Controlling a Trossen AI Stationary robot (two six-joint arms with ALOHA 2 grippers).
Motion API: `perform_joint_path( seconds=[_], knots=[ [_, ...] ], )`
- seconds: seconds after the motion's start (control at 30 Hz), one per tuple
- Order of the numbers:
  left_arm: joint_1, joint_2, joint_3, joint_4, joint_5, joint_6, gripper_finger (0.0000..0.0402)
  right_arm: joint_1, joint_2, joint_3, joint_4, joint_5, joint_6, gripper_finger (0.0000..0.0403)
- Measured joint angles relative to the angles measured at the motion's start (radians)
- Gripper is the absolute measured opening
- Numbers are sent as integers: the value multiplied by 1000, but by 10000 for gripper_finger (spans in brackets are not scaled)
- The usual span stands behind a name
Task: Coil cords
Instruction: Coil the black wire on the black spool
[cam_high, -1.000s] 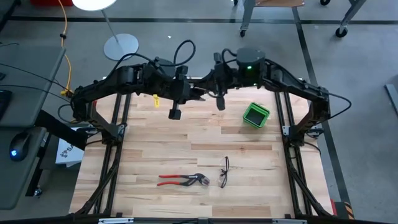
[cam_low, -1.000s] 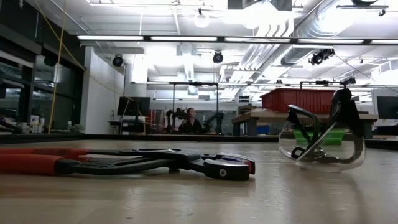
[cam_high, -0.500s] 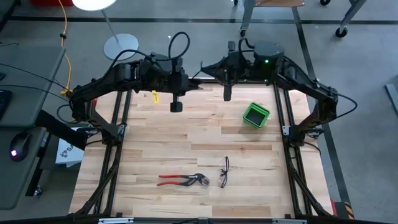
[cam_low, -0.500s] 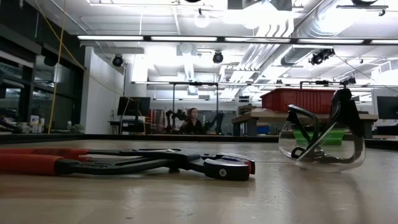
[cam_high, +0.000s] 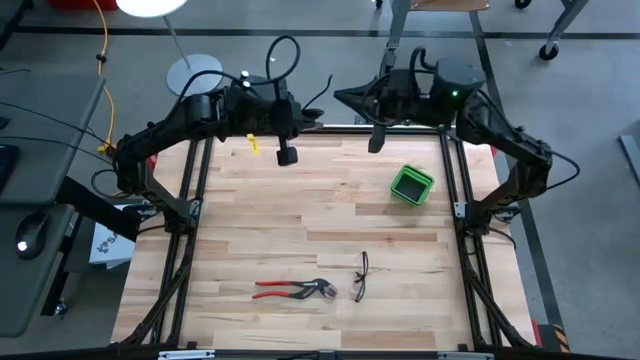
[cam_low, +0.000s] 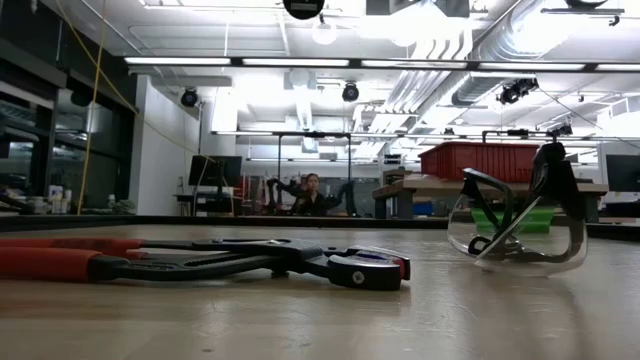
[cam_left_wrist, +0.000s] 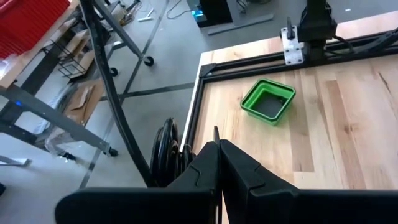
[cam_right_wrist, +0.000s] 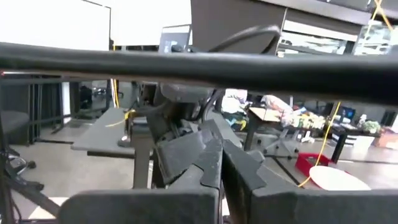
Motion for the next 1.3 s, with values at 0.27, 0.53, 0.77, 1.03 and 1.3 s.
perform_joint_path(
  seconds=[0.27, 0.53, 0.77, 1.03, 1.3],
  knots=[
    [-1, 0, 0, 0, 2, 55, 0, 6, 0, -1, -59, 67, 73, 0],
    [-28, -3, 0, 2, -57, 147, 0, 6, 1, -1, -133, 164, 84, 64],
    [-64, -7, 0, 7, -130, 201, 0, 5, 24, -2, -141, 252, 121, 184],
    [-73, -7, 0, 8, -153, 220, 0, 5, 49, -2, -132, 247, 140, 213],
    [-73, -7, 0, 9, -161, 221, 0, 10, 52, -2, -141, 250, 144, 117]
  ],
)
